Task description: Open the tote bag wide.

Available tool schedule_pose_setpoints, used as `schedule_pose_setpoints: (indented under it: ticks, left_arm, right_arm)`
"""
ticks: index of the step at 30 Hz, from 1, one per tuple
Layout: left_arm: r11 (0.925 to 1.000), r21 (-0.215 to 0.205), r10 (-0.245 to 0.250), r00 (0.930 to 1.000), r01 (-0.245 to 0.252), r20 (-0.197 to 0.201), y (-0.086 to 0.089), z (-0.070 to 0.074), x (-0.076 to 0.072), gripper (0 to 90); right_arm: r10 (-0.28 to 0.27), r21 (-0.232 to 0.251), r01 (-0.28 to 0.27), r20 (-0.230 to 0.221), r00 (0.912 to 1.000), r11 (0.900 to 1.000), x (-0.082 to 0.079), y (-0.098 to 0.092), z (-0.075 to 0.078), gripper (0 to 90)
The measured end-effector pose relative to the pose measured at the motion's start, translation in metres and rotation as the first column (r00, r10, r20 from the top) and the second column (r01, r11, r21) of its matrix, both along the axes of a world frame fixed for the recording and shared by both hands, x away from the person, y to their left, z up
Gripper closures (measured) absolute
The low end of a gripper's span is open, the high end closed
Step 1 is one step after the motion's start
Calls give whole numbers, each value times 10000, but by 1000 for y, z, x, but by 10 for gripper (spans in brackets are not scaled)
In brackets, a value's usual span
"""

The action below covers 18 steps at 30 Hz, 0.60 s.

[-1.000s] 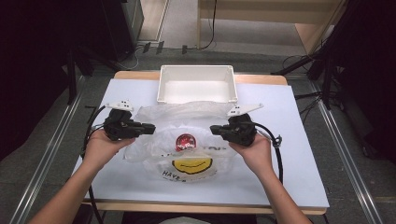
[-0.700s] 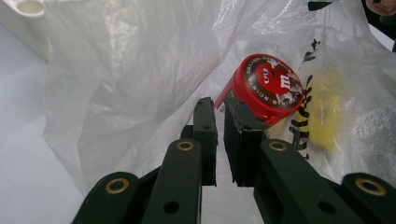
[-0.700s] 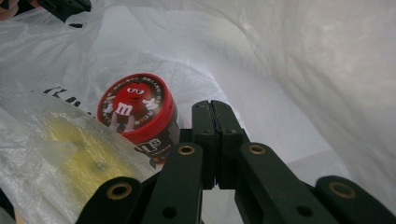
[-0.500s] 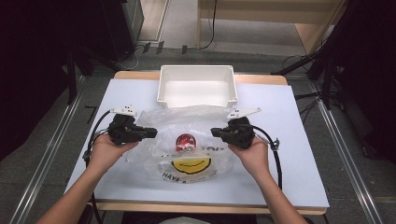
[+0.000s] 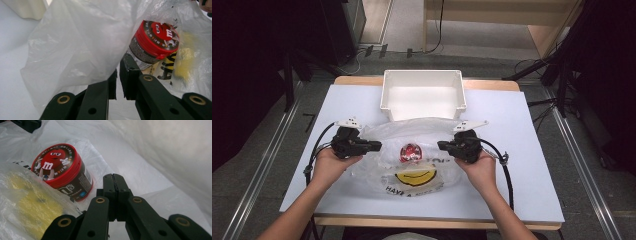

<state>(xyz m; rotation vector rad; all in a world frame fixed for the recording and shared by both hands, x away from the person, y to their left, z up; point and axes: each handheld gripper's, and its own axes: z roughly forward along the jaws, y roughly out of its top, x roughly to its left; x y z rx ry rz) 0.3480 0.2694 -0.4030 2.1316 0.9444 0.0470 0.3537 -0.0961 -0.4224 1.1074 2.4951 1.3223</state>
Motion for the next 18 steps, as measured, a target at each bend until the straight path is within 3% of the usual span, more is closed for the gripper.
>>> schedule_pose_setpoints:
  ticks: [4, 10, 18]
  left_arm:
    - [9998, 202, -26, 10000, 28, -95, -1, -6, 0, 848]
    - [9998, -110, 144, 9997, -146, -201, 1, -11, -2, 848]
    - [9986, 130, 521, 9983, -518, -256, 5, -24, 1, 840]
  right_arm:
    - [-42, 40, 42, -64, 10000, 10000, -1, -1, -3, 900]
    - [-33, -28, 33, -176, 9998, 10000, -3, 1, -7, 900]
    - [-112, -228, 108, -208, 9997, 9997, -4, 3, -17, 900]
